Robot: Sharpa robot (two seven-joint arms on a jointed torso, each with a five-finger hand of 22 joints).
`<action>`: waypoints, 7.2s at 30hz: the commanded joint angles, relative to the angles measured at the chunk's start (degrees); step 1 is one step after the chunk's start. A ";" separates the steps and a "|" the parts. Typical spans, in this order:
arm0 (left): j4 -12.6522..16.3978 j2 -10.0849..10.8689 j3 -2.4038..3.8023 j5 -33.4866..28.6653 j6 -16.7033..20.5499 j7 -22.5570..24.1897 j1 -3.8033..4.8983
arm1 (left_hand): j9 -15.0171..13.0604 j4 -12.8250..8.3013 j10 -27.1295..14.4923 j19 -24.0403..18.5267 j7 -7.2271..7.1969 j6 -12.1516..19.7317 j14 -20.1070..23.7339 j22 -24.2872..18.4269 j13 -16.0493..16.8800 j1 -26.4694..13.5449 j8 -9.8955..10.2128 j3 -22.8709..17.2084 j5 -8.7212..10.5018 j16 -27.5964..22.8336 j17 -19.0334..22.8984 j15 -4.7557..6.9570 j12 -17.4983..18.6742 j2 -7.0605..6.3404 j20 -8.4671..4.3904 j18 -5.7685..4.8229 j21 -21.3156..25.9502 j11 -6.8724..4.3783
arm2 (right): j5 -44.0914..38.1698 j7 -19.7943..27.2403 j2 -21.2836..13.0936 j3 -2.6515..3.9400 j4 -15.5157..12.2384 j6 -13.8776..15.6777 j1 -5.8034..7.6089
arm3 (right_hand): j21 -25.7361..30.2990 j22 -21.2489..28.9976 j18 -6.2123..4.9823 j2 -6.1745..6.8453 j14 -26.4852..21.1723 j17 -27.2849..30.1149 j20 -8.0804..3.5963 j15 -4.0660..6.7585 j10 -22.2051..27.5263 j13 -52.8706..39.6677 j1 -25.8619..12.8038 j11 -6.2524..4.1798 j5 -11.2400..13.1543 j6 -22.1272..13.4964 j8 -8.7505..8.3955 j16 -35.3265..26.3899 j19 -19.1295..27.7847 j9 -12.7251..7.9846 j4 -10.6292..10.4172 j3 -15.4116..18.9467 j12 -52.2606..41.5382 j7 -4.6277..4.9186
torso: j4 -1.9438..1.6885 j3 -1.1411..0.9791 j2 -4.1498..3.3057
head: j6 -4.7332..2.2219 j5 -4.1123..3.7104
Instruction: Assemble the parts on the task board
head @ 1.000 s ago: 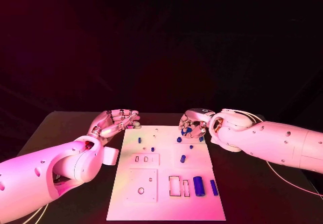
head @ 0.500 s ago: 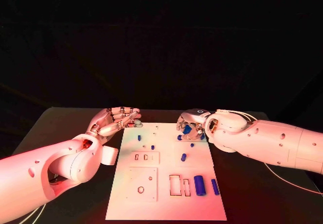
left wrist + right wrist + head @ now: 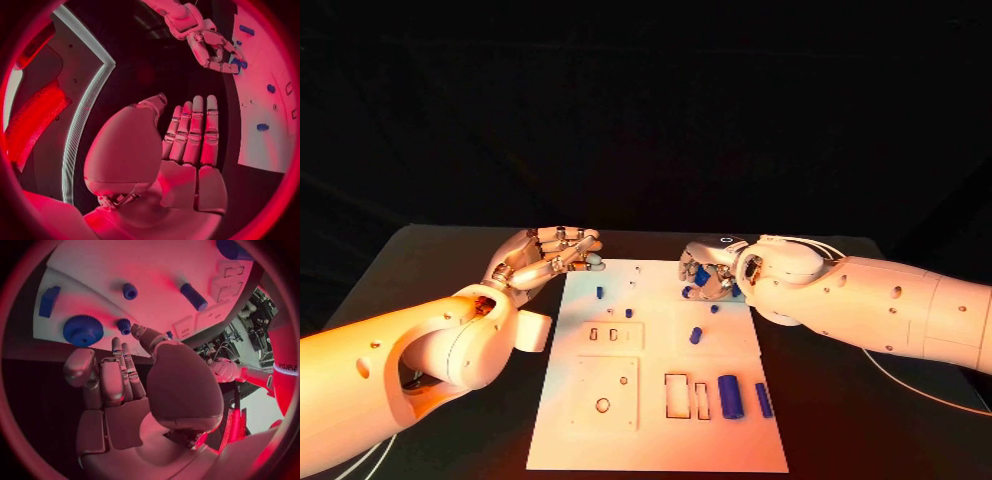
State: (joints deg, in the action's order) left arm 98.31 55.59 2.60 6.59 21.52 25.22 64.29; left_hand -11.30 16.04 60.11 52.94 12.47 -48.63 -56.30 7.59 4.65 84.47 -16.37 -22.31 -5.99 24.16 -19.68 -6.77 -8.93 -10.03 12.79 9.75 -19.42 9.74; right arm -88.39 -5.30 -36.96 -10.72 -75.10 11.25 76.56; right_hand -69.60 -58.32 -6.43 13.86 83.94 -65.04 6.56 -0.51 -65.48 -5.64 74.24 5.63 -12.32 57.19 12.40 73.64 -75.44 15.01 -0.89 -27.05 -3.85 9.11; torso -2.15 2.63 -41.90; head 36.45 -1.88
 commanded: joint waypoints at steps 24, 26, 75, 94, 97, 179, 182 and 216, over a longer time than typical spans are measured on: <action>0.01 0.08 0.08 0.28 -1.92 -0.23 0.23 | -0.07 0.07 -0.42 -0.16 0.82 0.26 0.43 -0.07 -0.05 -0.07 0.07 -0.41 0.21 0.45 -0.12 -0.07 0.30 -0.57 0.26 0.66 -0.17 0.04 | -1.11 -0.37 0.40 -0.04 -0.05 -2.12 -0.37 | -4.59 -6.19 1.35 -0.76 2.34 -3.58 -0.34 0.38 -4.31 -0.96 0.84 -0.97 -0.38 2.82 1.28 4.38 -1.71 1.98 -1.09 -4.39 -1.19 -0.73 | 0.02 0.04 -0.86 | -0.25 0.17; -0.02 0.08 0.08 0.28 -1.97 -0.25 0.23 | -0.07 0.07 -0.42 -0.16 0.82 0.26 0.43 -0.07 -0.05 -0.07 0.07 -0.41 0.21 0.45 -0.12 -0.07 0.30 -0.57 0.26 0.66 -0.17 0.04 | -1.04 -0.32 0.40 -0.04 -0.13 -2.01 -0.37 | -4.76 -6.44 1.38 -0.81 2.37 -3.78 -0.42 0.47 -4.67 -1.05 0.79 -1.09 -0.35 3.00 1.43 4.57 -1.77 2.16 -1.15 -4.53 -1.31 -0.84 | 0.02 0.07 -0.86 | -0.26 0.17; -1.20 -0.09 0.09 -0.12 -2.20 -0.52 0.30 | -0.19 -0.19 -0.55 -0.26 0.87 0.47 0.76 -0.12 -0.05 0.04 0.05 -0.78 0.28 0.72 -0.43 -0.11 0.45 -0.54 0.31 0.68 -0.17 0.08 | -1.34 -5.54 7.70 0.56 3.63 9.09 0.81 | -5.57 -7.74 1.50 -2.42 2.35 -4.19 -0.93 0.98 -6.11 -1.57 0.36 -1.68 -0.32 3.77 2.60 5.43 -1.78 4.00 -1.81 -6.97 -1.39 -1.47 | -0.08 0.08 -1.47 | -1.31 0.69; -1.35 -0.37 0.09 -0.15 -2.25 -0.61 0.46 | -0.29 -0.31 -1.03 -0.76 1.07 0.98 1.74 -0.31 -0.11 -0.11 0.16 -1.09 0.32 0.60 -0.62 -0.38 0.81 -0.65 0.50 0.63 0.09 0.32 | -1.44 -4.82 12.25 0.69 7.91 10.17 0.79 | -5.66 -7.90 1.53 -2.28 2.39 -4.42 -0.94 0.97 -5.99 -1.57 0.24 -1.65 -0.32 3.57 2.55 5.59 -1.82 4.09 -1.84 -7.07 -1.27 -1.42 | -0.38 0.21 -1.74 | -1.30 0.95; -1.33 -0.39 0.09 -0.15 -2.29 -0.65 0.57 | -0.29 -0.31 -1.03 -0.76 1.07 0.98 1.74 -0.31 -0.11 -0.11 0.16 -1.09 0.32 0.60 -0.62 -0.38 0.81 -0.65 0.50 0.63 0.09 0.32 | -1.35 -4.65 12.82 0.69 8.67 10.10 0.74 | -5.64 -7.87 1.52 -2.24 2.40 -4.47 -0.94 0.96 -5.96 -1.57 0.19 -1.64 -0.32 3.48 2.53 5.64 -1.79 4.13 -1.85 -7.12 -1.24 -1.39 | -0.38 0.20 -1.74 | -1.21 1.03; -3.05 0.06 0.06 -0.32 -3.32 -0.85 1.54 | -0.41 -0.38 -1.15 -0.94 1.12 1.15 2.07 -0.41 -0.11 -0.26 0.12 -1.25 0.39 0.64 -0.79 -0.46 0.94 -0.73 0.61 0.66 0.18 0.39 | 13.78 -3.36 -3.58 1.49 -5.01 11.76 1.61 | -2.12 -4.86 0.63 2.21 1.33 -0.05 -0.23 0.44 -6.68 -2.68 -1.28 -1.20 0.03 -4.55 -2.96 4.45 0.79 5.56 -2.80 -2.72 -10.62 0.11 | 1.76 -0.58 -1.06 | -1.16 2.26; -3.33 0.12 0.06 -0.39 -3.48 -0.75 1.54 | -0.42 -0.37 -1.16 -0.96 1.11 1.19 2.10 -0.43 -0.11 -0.31 0.12 -1.26 0.41 0.66 -0.82 -0.47 0.95 -0.75 0.62 0.67 0.20 0.39 | 16.54 -3.54 -5.26 1.53 -5.16 10.46 1.73 | -2.83 -6.77 0.68 0.08 1.67 -1.28 -1.98 1.51 -0.38 -18.86 1.76 -2.38 -0.87 -5.35 -2.88 5.65 -0.12 6.86 -3.65 6.65 -29.54 -1.30 | 1.87 -0.69 -1.00 | -1.14 2.21; -4.68 0.06 0.06 -0.88 -3.78 -0.10 1.53 | -0.30 -1.06 -8.53 -8.77 2.76 6.23 10.46 -3.82 -0.95 -0.32 1.98 0.53 0.28 -10.57 1.83 -3.80 4.78 -0.03 3.72 0.44 6.87 2.86 | 18.98 -4.66 -1.33 1.50 4.66 4.96 -0.13 | -9.00 -16.60 2.77 -2.49 4.79 -18.63 0.09 -0.15 -13.05 -69.69 7.33 -0.71 -0.62 -8.59 -0.54 14.33 -5.26 8.99 -11.41 18.35 -76.78 0.59 | 1.63 -0.66 -1.14 | -0.38 2.57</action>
State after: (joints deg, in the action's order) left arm 93.58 55.76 2.60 6.04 18.88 24.23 65.74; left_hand -11.70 15.01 52.00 44.71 11.24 -42.90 -46.26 3.82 3.79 84.10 -14.58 -22.05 -5.77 13.88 -17.91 -10.66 -4.37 -10.40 16.47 9.70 -12.77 12.50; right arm -69.12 -10.13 -38.43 -9.23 -70.62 17.32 76.49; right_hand -78.38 -74.87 -4.84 11.47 84.02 -74.94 6.67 -0.20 -78.25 -74.97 81.15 4.85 -12.65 48.79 11.52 87.79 -80.44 23.92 -12.02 -8.79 -80.43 9.73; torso -0.52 1.99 -43.01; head 36.05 0.65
